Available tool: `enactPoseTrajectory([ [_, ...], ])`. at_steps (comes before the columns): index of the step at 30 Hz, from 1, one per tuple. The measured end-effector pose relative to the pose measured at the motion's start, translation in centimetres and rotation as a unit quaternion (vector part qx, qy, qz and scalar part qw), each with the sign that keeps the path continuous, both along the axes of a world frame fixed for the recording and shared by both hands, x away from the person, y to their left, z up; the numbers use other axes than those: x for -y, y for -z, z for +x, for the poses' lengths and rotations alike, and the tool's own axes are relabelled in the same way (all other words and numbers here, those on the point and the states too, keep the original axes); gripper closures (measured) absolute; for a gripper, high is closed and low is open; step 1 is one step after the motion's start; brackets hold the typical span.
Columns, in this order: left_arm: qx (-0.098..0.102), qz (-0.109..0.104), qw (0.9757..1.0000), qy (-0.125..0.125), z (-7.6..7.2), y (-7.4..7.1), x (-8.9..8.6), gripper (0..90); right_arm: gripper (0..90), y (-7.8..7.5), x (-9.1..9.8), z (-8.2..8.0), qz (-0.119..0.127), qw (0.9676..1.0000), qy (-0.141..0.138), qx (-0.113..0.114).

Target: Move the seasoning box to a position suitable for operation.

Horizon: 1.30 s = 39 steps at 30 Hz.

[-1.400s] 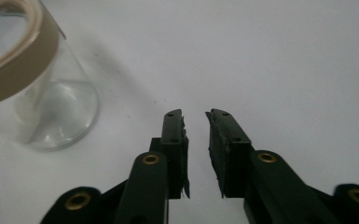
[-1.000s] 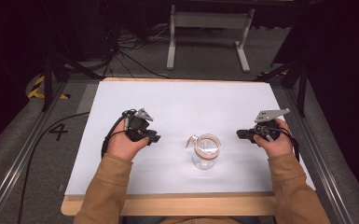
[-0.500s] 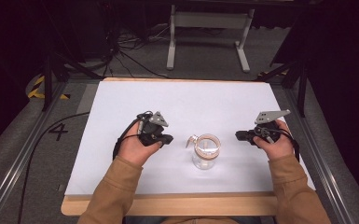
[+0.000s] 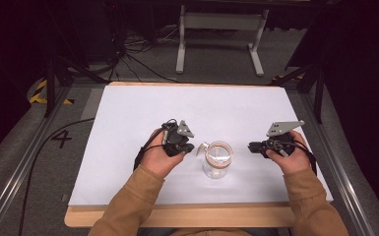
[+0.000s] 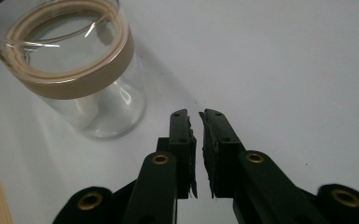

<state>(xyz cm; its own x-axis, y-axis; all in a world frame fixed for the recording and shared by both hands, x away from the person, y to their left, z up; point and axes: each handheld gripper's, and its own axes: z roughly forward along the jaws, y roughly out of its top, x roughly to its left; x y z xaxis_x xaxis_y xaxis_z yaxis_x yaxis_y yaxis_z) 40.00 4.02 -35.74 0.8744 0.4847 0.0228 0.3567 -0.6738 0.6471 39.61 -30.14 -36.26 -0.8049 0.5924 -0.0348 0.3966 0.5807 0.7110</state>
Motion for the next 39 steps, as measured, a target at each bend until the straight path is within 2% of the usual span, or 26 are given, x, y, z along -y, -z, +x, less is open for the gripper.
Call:
enactPoseTrajectory([
  [3, -0.011, -0.004, 0.9998, -0.015, 0.5, 1.0, 0.5, 89.9, 82.9, 0.0, 0.1, -0.3, -0.002, 1.0, 0.003, 0.0],
  [5, -0.029, 0.005, 0.9995, -0.013, 1.0, 1.5, 0.7, 89.9, 82.7, 0.1, 0.2, -0.4, -0.003, 1.0, 0.004, -0.001],
  [6, -0.045, 0.013, 0.9988, -0.014, 1.2, 1.8, 0.8, 89.9, 82.4, 0.1, 0.3, -0.5, -0.004, 1.0, 0.004, 0.0],
  [7, -0.049, 0.019, 0.9985, -0.016, 1.5, 2.1, 0.8, 89.8, 82.3, 0.2, 0.3, -0.6, -0.004, 1.0, 0.005, -0.002],
  [10, -0.069, 0.01, 0.9974, -0.016, 2.0, 2.9, 0.8, 89.9, 82.3, 0.5, 0.5, -0.6, -0.008, 0.9999, 0.01, -0.007],
  [22, -0.061, 0.013, 0.998, -0.009, 1.9, 3.1, 1.5, 89.9, 81.9, 0.7, 0.4, -0.7, -0.01, 0.9999, 0.006, -0.008],
  [23, -0.063, 0.019, 0.9978, -0.004, 1.9, 3.1, 1.6, 89.8, 81.9, 0.7, 0.4, -0.8, -0.01, 0.9999, 0.005, -0.008],
  [25, -0.063, 0.017, 0.9979, 0.002, 1.9, 3.1, 1.6, 89.8, 81.9, 0.7, 0.4, -0.8, -0.01, 0.9999, 0.005, -0.009],
  [33, -0.053, 0.016, 0.9985, -0.001, 2.0, 3.2, 1.8, 89.9, 81.5, 0.8, 0.3, -0.9, -0.012, 0.9999, 0.004, -0.009],
  [39, -0.045, 0.01, 0.9989, 0.002, 2.8, 3.3, 2.2, 89.9, 81.5, 1.2, 0.0, -1.5, -0.018, 0.9998, 0.002, -0.009],
])
